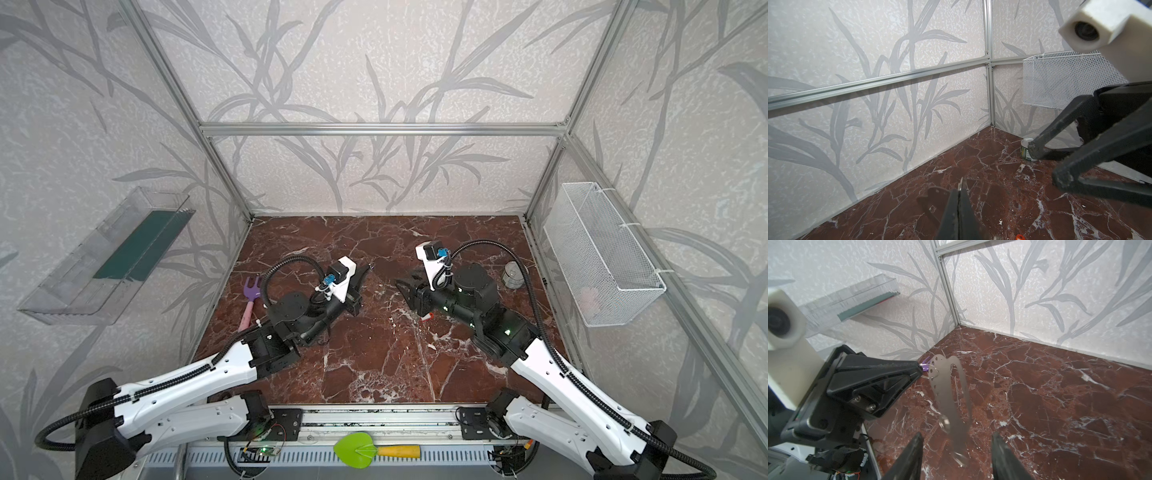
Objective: Put the keys on the keyring
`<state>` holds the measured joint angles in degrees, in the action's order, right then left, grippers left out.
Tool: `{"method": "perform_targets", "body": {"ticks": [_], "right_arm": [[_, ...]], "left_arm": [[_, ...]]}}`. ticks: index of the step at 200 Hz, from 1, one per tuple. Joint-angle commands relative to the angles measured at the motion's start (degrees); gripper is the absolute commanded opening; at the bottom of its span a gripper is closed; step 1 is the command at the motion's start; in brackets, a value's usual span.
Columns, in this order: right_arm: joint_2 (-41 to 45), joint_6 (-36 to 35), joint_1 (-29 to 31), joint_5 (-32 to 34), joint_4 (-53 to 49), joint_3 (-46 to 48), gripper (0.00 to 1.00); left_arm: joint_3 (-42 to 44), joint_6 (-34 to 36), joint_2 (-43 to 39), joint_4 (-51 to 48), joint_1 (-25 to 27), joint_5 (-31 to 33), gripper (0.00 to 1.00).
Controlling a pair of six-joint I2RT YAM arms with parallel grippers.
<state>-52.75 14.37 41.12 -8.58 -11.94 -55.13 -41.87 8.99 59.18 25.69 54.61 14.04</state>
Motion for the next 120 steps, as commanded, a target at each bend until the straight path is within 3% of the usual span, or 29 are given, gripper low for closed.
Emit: {"method": "perform_targets", "body": {"ticks": [1, 63, 120], "right_arm": [[-2.4, -3.7, -0.3, 3.1, -6.1, -4.6, 0.48], [-4.8, -3.0, -6.4, 0.8, -14.1, -5.9, 0.43], [-9.1, 0.0, -9.1, 4.0, -19.3, -2.6, 0.4]], "left_arm": [[-1.9, 0.4, -0.8, 1.7, -0.3, 1.8, 0.0], [-2.8, 0.6, 1.2, 1.8, -0.2, 4.1, 0.0], [-3.4, 0.4, 2.5, 2.3, 0.1, 7.0, 0.0]]}}
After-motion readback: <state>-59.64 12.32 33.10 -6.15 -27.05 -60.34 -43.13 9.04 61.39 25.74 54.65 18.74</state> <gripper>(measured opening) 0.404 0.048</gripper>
